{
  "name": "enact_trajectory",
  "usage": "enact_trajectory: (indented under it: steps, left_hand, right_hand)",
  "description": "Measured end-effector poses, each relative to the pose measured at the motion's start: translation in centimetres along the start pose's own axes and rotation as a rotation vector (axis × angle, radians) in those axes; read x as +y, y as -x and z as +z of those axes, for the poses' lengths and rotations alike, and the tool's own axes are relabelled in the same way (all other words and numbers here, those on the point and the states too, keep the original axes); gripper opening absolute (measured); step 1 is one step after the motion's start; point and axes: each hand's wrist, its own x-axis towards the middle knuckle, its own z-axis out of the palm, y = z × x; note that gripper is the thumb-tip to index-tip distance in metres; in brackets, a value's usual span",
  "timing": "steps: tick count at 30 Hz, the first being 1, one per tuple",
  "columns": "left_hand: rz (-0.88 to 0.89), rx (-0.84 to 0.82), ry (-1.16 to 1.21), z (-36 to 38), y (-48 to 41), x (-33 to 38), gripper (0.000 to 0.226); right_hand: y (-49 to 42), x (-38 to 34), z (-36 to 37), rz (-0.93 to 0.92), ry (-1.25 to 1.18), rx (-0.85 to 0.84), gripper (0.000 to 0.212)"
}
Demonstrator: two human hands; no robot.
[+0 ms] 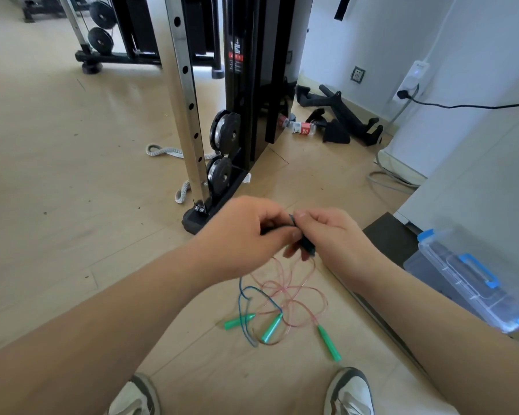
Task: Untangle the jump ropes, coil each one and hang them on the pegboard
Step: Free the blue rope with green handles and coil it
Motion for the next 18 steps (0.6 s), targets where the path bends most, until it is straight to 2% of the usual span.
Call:
enact_trajectory:
  steps: [2,5,11,15,18]
  left_hand:
    - [-0.002,0.099,0.014,-0.8,-0.2,-0.4,0.015]
    - [-0.022,0.135,-0.003,-1.3,-0.3,-1.1,0.021]
    - [-0.005,0.087,-0.108,-1.2,0.3,-1.9,0.030]
    - [-0.053,0.010,-0.097,-1.2,0.5,-2.2,0.016]
    - [-0.160,-0.118,-0.137,0.3,0.8,-2.4,0.024]
  right_hand:
    - [0.2,-0.5,-0.4,0.052,-0.157,-0.081,0.043]
    - [0.4,-0.6,-0.5,0.095,-0.415,-0.149,0.031]
    - [0.8,-0.2,-0.5,0.171,-0.553,-0.329,0.019]
    - [0.8,-0.5,0.0,0.182,-0.569,-0.187,0.017]
    - [1.0,-0.3,0.2,0.172,-0.580,-0.076,0.023]
